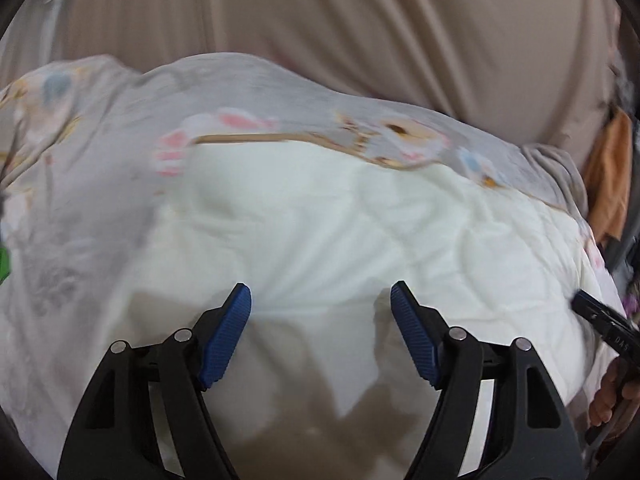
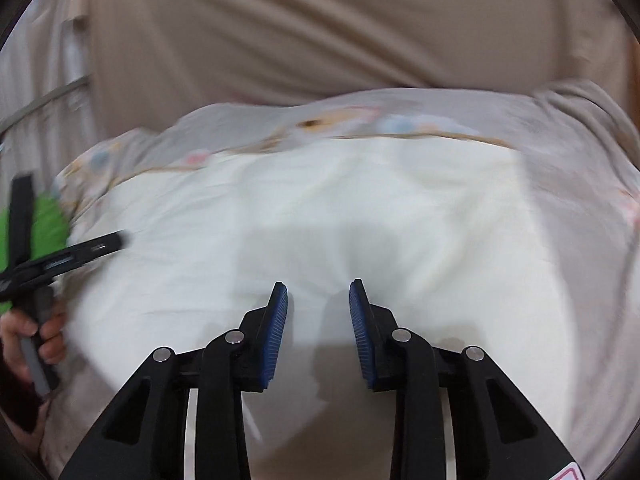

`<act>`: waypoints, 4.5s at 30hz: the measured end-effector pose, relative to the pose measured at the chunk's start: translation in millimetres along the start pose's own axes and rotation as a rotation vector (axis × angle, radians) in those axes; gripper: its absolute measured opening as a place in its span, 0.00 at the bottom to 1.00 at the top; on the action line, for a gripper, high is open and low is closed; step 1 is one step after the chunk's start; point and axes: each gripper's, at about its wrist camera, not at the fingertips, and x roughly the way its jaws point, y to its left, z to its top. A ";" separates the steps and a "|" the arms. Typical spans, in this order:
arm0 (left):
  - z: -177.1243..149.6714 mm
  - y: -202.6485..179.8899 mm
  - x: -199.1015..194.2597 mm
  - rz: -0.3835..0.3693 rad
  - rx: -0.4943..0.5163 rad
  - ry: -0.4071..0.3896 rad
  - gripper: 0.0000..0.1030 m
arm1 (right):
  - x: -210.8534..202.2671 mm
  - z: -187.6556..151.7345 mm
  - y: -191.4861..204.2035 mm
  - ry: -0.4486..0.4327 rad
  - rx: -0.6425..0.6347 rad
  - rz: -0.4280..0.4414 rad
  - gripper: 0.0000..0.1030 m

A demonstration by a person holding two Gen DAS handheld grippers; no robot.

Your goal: Fold large clothes

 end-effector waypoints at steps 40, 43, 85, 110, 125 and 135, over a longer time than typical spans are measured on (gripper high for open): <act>75.9 77.8 100.1 -0.006 -0.249 0.105 0.15 | 93.3 67.7 -125.4 0.122 0.310 -0.083 0.11; 73.4 77.8 102.7 0.003 -0.246 0.108 0.16 | 98.5 66.4 -126.3 0.149 0.312 -0.088 0.10; 52.3 31.9 16.2 0.061 -0.067 -0.004 0.59 | 3.7 27.1 -108.9 0.075 0.247 -0.119 0.05; 68.5 53.0 124.2 0.209 -0.068 0.143 0.82 | 113.9 66.8 -94.5 0.157 0.155 -0.178 0.00; 54.7 10.8 45.2 0.254 -0.024 0.077 0.85 | 34.9 74.4 4.0 0.077 0.013 -0.055 0.12; 25.4 2.2 2.6 0.265 -0.006 0.077 0.85 | 55.5 56.8 95.3 0.149 -0.112 0.108 0.12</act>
